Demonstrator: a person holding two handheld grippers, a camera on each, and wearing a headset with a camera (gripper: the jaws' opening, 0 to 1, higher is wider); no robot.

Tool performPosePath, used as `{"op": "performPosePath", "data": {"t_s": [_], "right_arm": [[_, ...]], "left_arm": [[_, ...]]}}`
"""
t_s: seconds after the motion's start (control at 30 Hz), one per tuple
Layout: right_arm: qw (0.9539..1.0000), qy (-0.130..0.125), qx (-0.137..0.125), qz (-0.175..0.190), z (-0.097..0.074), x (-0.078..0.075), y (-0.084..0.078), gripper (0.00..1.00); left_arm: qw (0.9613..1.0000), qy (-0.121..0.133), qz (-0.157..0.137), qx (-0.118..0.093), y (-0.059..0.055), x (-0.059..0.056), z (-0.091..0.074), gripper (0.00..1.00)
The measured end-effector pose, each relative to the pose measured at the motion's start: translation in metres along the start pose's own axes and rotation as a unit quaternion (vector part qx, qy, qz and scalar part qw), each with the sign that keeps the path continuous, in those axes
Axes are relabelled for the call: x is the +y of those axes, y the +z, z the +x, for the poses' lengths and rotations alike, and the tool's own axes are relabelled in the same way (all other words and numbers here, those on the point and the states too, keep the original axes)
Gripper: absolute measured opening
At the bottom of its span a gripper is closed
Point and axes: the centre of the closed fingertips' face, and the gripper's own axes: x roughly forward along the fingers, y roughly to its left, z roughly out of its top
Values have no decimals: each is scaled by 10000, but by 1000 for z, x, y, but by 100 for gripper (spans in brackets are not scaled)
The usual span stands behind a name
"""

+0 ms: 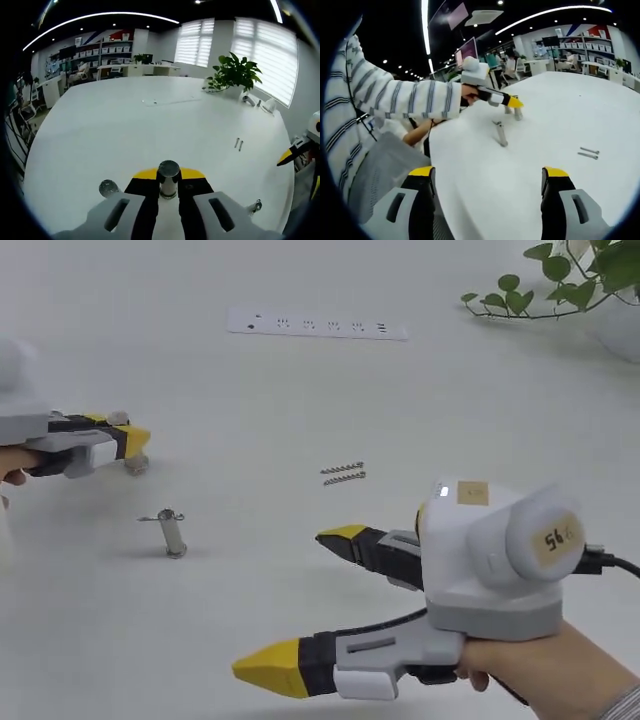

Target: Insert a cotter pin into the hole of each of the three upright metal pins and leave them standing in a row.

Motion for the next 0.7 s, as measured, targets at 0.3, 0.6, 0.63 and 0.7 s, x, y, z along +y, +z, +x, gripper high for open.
{"op": "performPosePath", "data": {"t_s": [0.3,0.6,0.63,0.7], "right_arm": [[10000,-67,-15,-5,-7,-1,-3,89],[9997,-208,-29,-99,-17,-12,-2,89],[9997,-215,-11,-122,-18,-13,-2,89],[9997,-213,21,-147,-19,-13,-3,89]], "left_arm": [[9997,-22,229,-26,30,-14,-39,11],[9998,62,176,-115,37,-41,-78,11],[9998,82,162,-110,35,-45,-81,11],[9998,75,188,-91,31,-53,-87,11]]}}
